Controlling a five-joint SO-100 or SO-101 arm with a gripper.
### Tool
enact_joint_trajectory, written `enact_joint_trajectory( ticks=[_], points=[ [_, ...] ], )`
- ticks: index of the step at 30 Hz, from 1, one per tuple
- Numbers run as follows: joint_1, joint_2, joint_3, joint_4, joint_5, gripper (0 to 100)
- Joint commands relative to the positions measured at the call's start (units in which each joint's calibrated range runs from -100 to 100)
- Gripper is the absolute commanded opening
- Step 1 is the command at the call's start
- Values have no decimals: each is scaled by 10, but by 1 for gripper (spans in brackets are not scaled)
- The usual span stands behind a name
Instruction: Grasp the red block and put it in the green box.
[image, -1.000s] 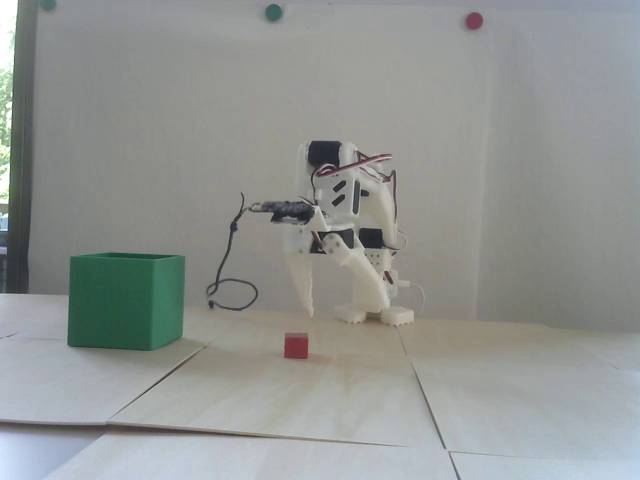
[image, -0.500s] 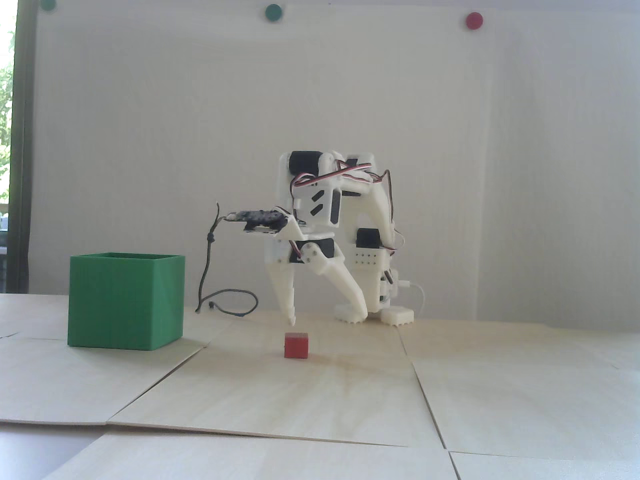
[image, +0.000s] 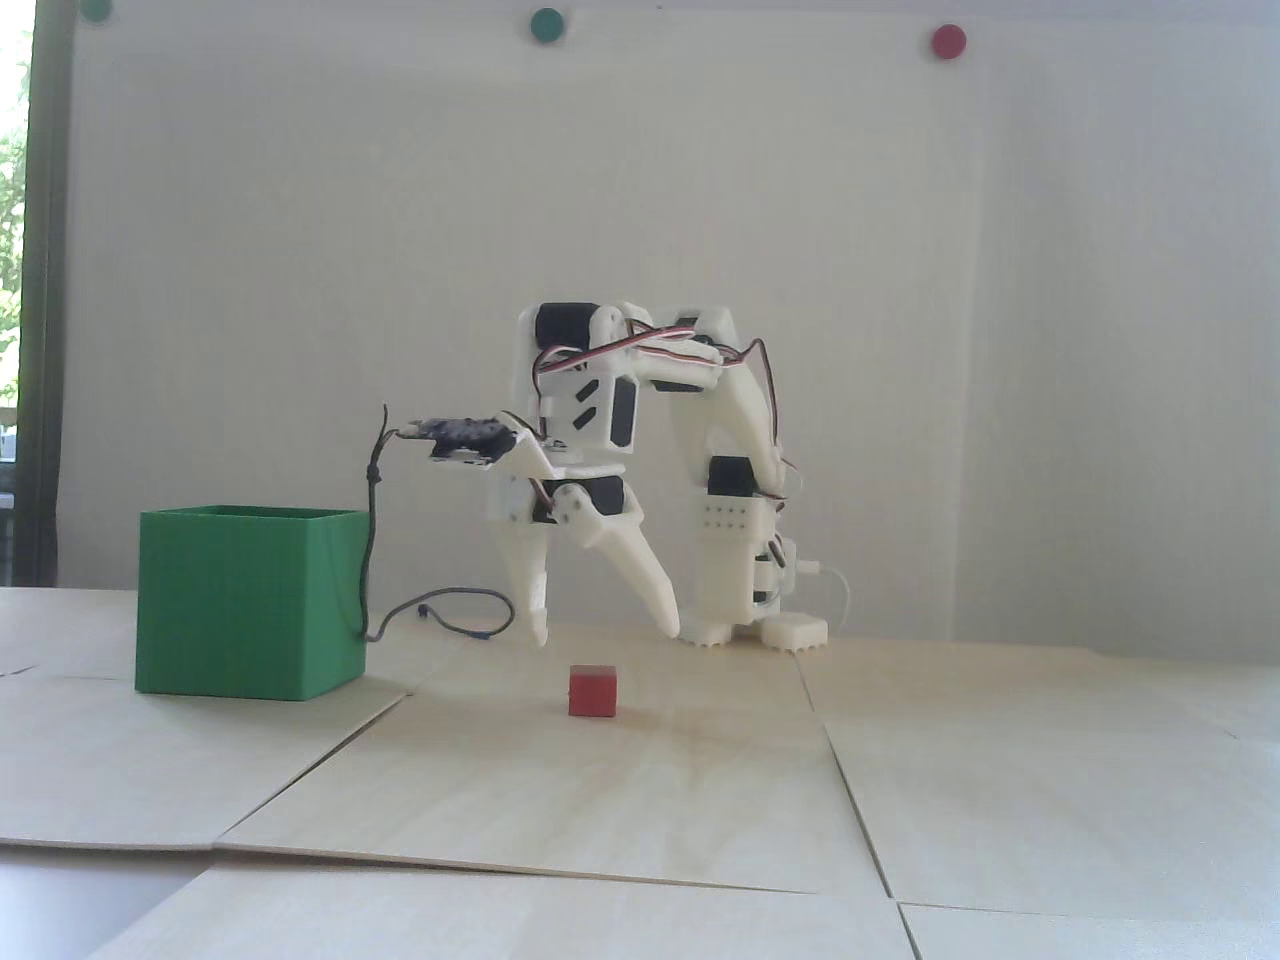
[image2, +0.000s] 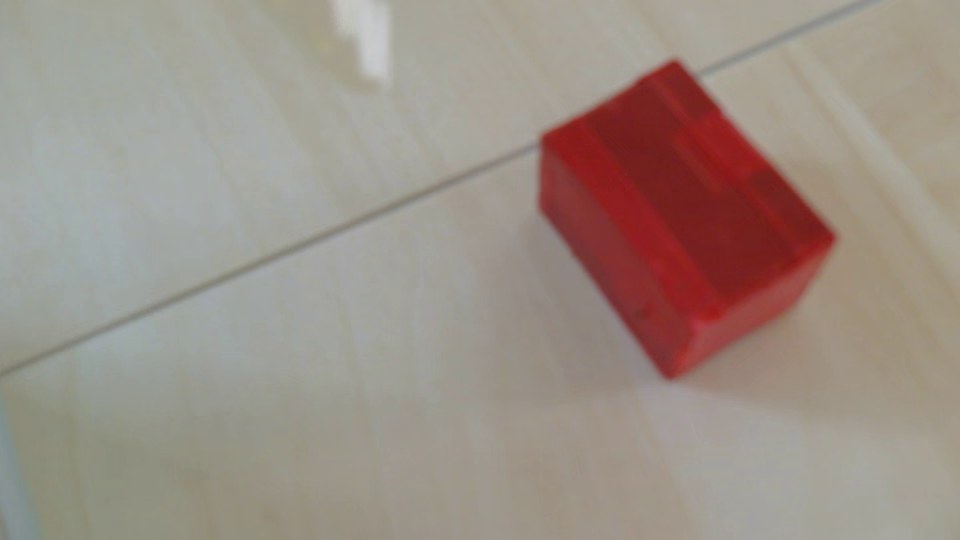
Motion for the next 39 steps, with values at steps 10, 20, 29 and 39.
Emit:
enact_joint_trajectory(
  ticks=[10,20,29,39],
  points=[
    [7,-6,-3,-15,34,28],
    [-11,-9,-2,-13,60,29],
    [-10,-15,97,-90,160,28],
    [-17,-16,117,-113,177,28]
  ],
)
